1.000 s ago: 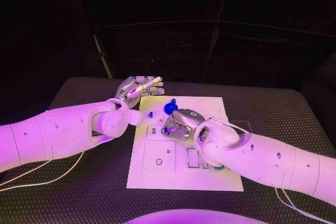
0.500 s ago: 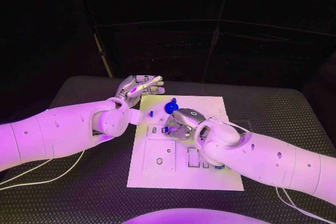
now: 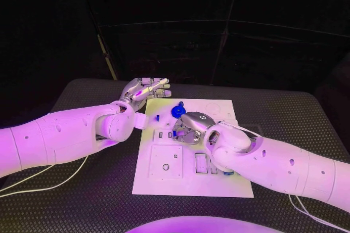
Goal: Assemble the parts on the task board
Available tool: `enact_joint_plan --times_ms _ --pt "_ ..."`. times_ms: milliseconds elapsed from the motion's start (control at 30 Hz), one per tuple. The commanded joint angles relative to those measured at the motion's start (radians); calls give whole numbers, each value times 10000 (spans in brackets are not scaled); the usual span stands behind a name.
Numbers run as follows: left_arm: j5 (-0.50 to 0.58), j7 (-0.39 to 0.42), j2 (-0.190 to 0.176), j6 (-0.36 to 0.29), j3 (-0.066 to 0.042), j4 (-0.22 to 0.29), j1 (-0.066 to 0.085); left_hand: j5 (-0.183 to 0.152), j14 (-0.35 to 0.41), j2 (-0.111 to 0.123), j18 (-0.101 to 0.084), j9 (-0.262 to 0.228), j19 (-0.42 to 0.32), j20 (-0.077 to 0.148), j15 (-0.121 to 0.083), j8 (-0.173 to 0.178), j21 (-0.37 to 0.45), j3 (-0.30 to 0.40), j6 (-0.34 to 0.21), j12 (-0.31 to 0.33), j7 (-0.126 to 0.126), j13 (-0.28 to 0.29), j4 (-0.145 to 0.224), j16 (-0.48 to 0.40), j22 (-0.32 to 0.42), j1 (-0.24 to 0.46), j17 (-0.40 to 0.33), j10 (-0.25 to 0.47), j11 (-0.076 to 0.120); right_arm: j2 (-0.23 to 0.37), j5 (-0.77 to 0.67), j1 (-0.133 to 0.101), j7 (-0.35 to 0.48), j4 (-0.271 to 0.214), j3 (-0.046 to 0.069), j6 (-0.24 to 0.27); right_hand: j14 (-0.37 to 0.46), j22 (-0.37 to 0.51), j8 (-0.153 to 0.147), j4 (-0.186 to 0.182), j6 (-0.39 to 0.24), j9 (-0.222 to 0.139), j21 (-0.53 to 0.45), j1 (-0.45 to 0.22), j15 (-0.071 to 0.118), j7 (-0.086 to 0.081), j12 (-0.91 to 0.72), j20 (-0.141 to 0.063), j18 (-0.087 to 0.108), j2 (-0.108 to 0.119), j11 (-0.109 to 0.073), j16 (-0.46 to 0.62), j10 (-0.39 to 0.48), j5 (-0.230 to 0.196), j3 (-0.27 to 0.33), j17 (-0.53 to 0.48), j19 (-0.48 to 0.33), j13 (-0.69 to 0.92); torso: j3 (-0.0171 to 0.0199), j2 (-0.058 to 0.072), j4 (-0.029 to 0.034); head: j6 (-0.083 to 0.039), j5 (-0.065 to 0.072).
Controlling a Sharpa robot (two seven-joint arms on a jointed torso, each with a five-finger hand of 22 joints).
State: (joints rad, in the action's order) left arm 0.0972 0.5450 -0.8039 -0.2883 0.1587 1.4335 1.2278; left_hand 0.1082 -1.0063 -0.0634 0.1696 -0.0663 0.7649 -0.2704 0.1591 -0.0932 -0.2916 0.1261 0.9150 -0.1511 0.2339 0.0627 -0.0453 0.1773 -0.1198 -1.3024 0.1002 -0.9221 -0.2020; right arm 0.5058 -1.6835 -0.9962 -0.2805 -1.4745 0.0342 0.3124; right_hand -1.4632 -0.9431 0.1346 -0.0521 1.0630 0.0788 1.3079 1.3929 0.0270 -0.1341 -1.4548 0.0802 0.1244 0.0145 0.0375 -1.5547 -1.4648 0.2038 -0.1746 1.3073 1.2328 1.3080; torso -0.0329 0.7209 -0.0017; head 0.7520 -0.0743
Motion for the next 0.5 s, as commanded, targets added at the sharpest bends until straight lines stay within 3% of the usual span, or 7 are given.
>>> enact_joint_plan --times_ms 33,300,500 --pt "-49 44 5 76 -9 10 13 -11 -69 -20 143 8 75 -10 -21 37 9 17 79 63 145 5 58 -42 17 -75 -18 -82 29 1 -179 24 -188 30 -28 -134 -983 -10 31 -33 266 10 -22 1 70 185 3 -33 -73 -62 -46 -6 -390 41 -9 2215 -20 1497 -1 0 1 4 5" --pt "-49 43 -4 74 -9 18 14 -11 -69 -20 143 8 75 -10 -21 37 9 17 79 63 145 5 58 -42 17 -75 -18 -82 29 -27 -172 24 -227 68 -28 -251 -979 8 -1 -36 246 0 -33 -34 70 175 31 -33 -70 -9 -43 1 -375 47 4 2197 -26 1473 -8 -3 2 6 6" --pt "-49 37 -10 78 -9 25 14 -11 -69 -20 143 8 75 -10 -21 37 9 17 79 63 145 5 58 -42 17 -75 -18 -82 29 -48 -171 25 -314 101 -28 -273 -973 78 -297 -108 -194 -99 -80 -204 -23 2 214 20 -69 186 91 12 -259 20 68 2174 -58 1312 -2 -3 5 11 11"
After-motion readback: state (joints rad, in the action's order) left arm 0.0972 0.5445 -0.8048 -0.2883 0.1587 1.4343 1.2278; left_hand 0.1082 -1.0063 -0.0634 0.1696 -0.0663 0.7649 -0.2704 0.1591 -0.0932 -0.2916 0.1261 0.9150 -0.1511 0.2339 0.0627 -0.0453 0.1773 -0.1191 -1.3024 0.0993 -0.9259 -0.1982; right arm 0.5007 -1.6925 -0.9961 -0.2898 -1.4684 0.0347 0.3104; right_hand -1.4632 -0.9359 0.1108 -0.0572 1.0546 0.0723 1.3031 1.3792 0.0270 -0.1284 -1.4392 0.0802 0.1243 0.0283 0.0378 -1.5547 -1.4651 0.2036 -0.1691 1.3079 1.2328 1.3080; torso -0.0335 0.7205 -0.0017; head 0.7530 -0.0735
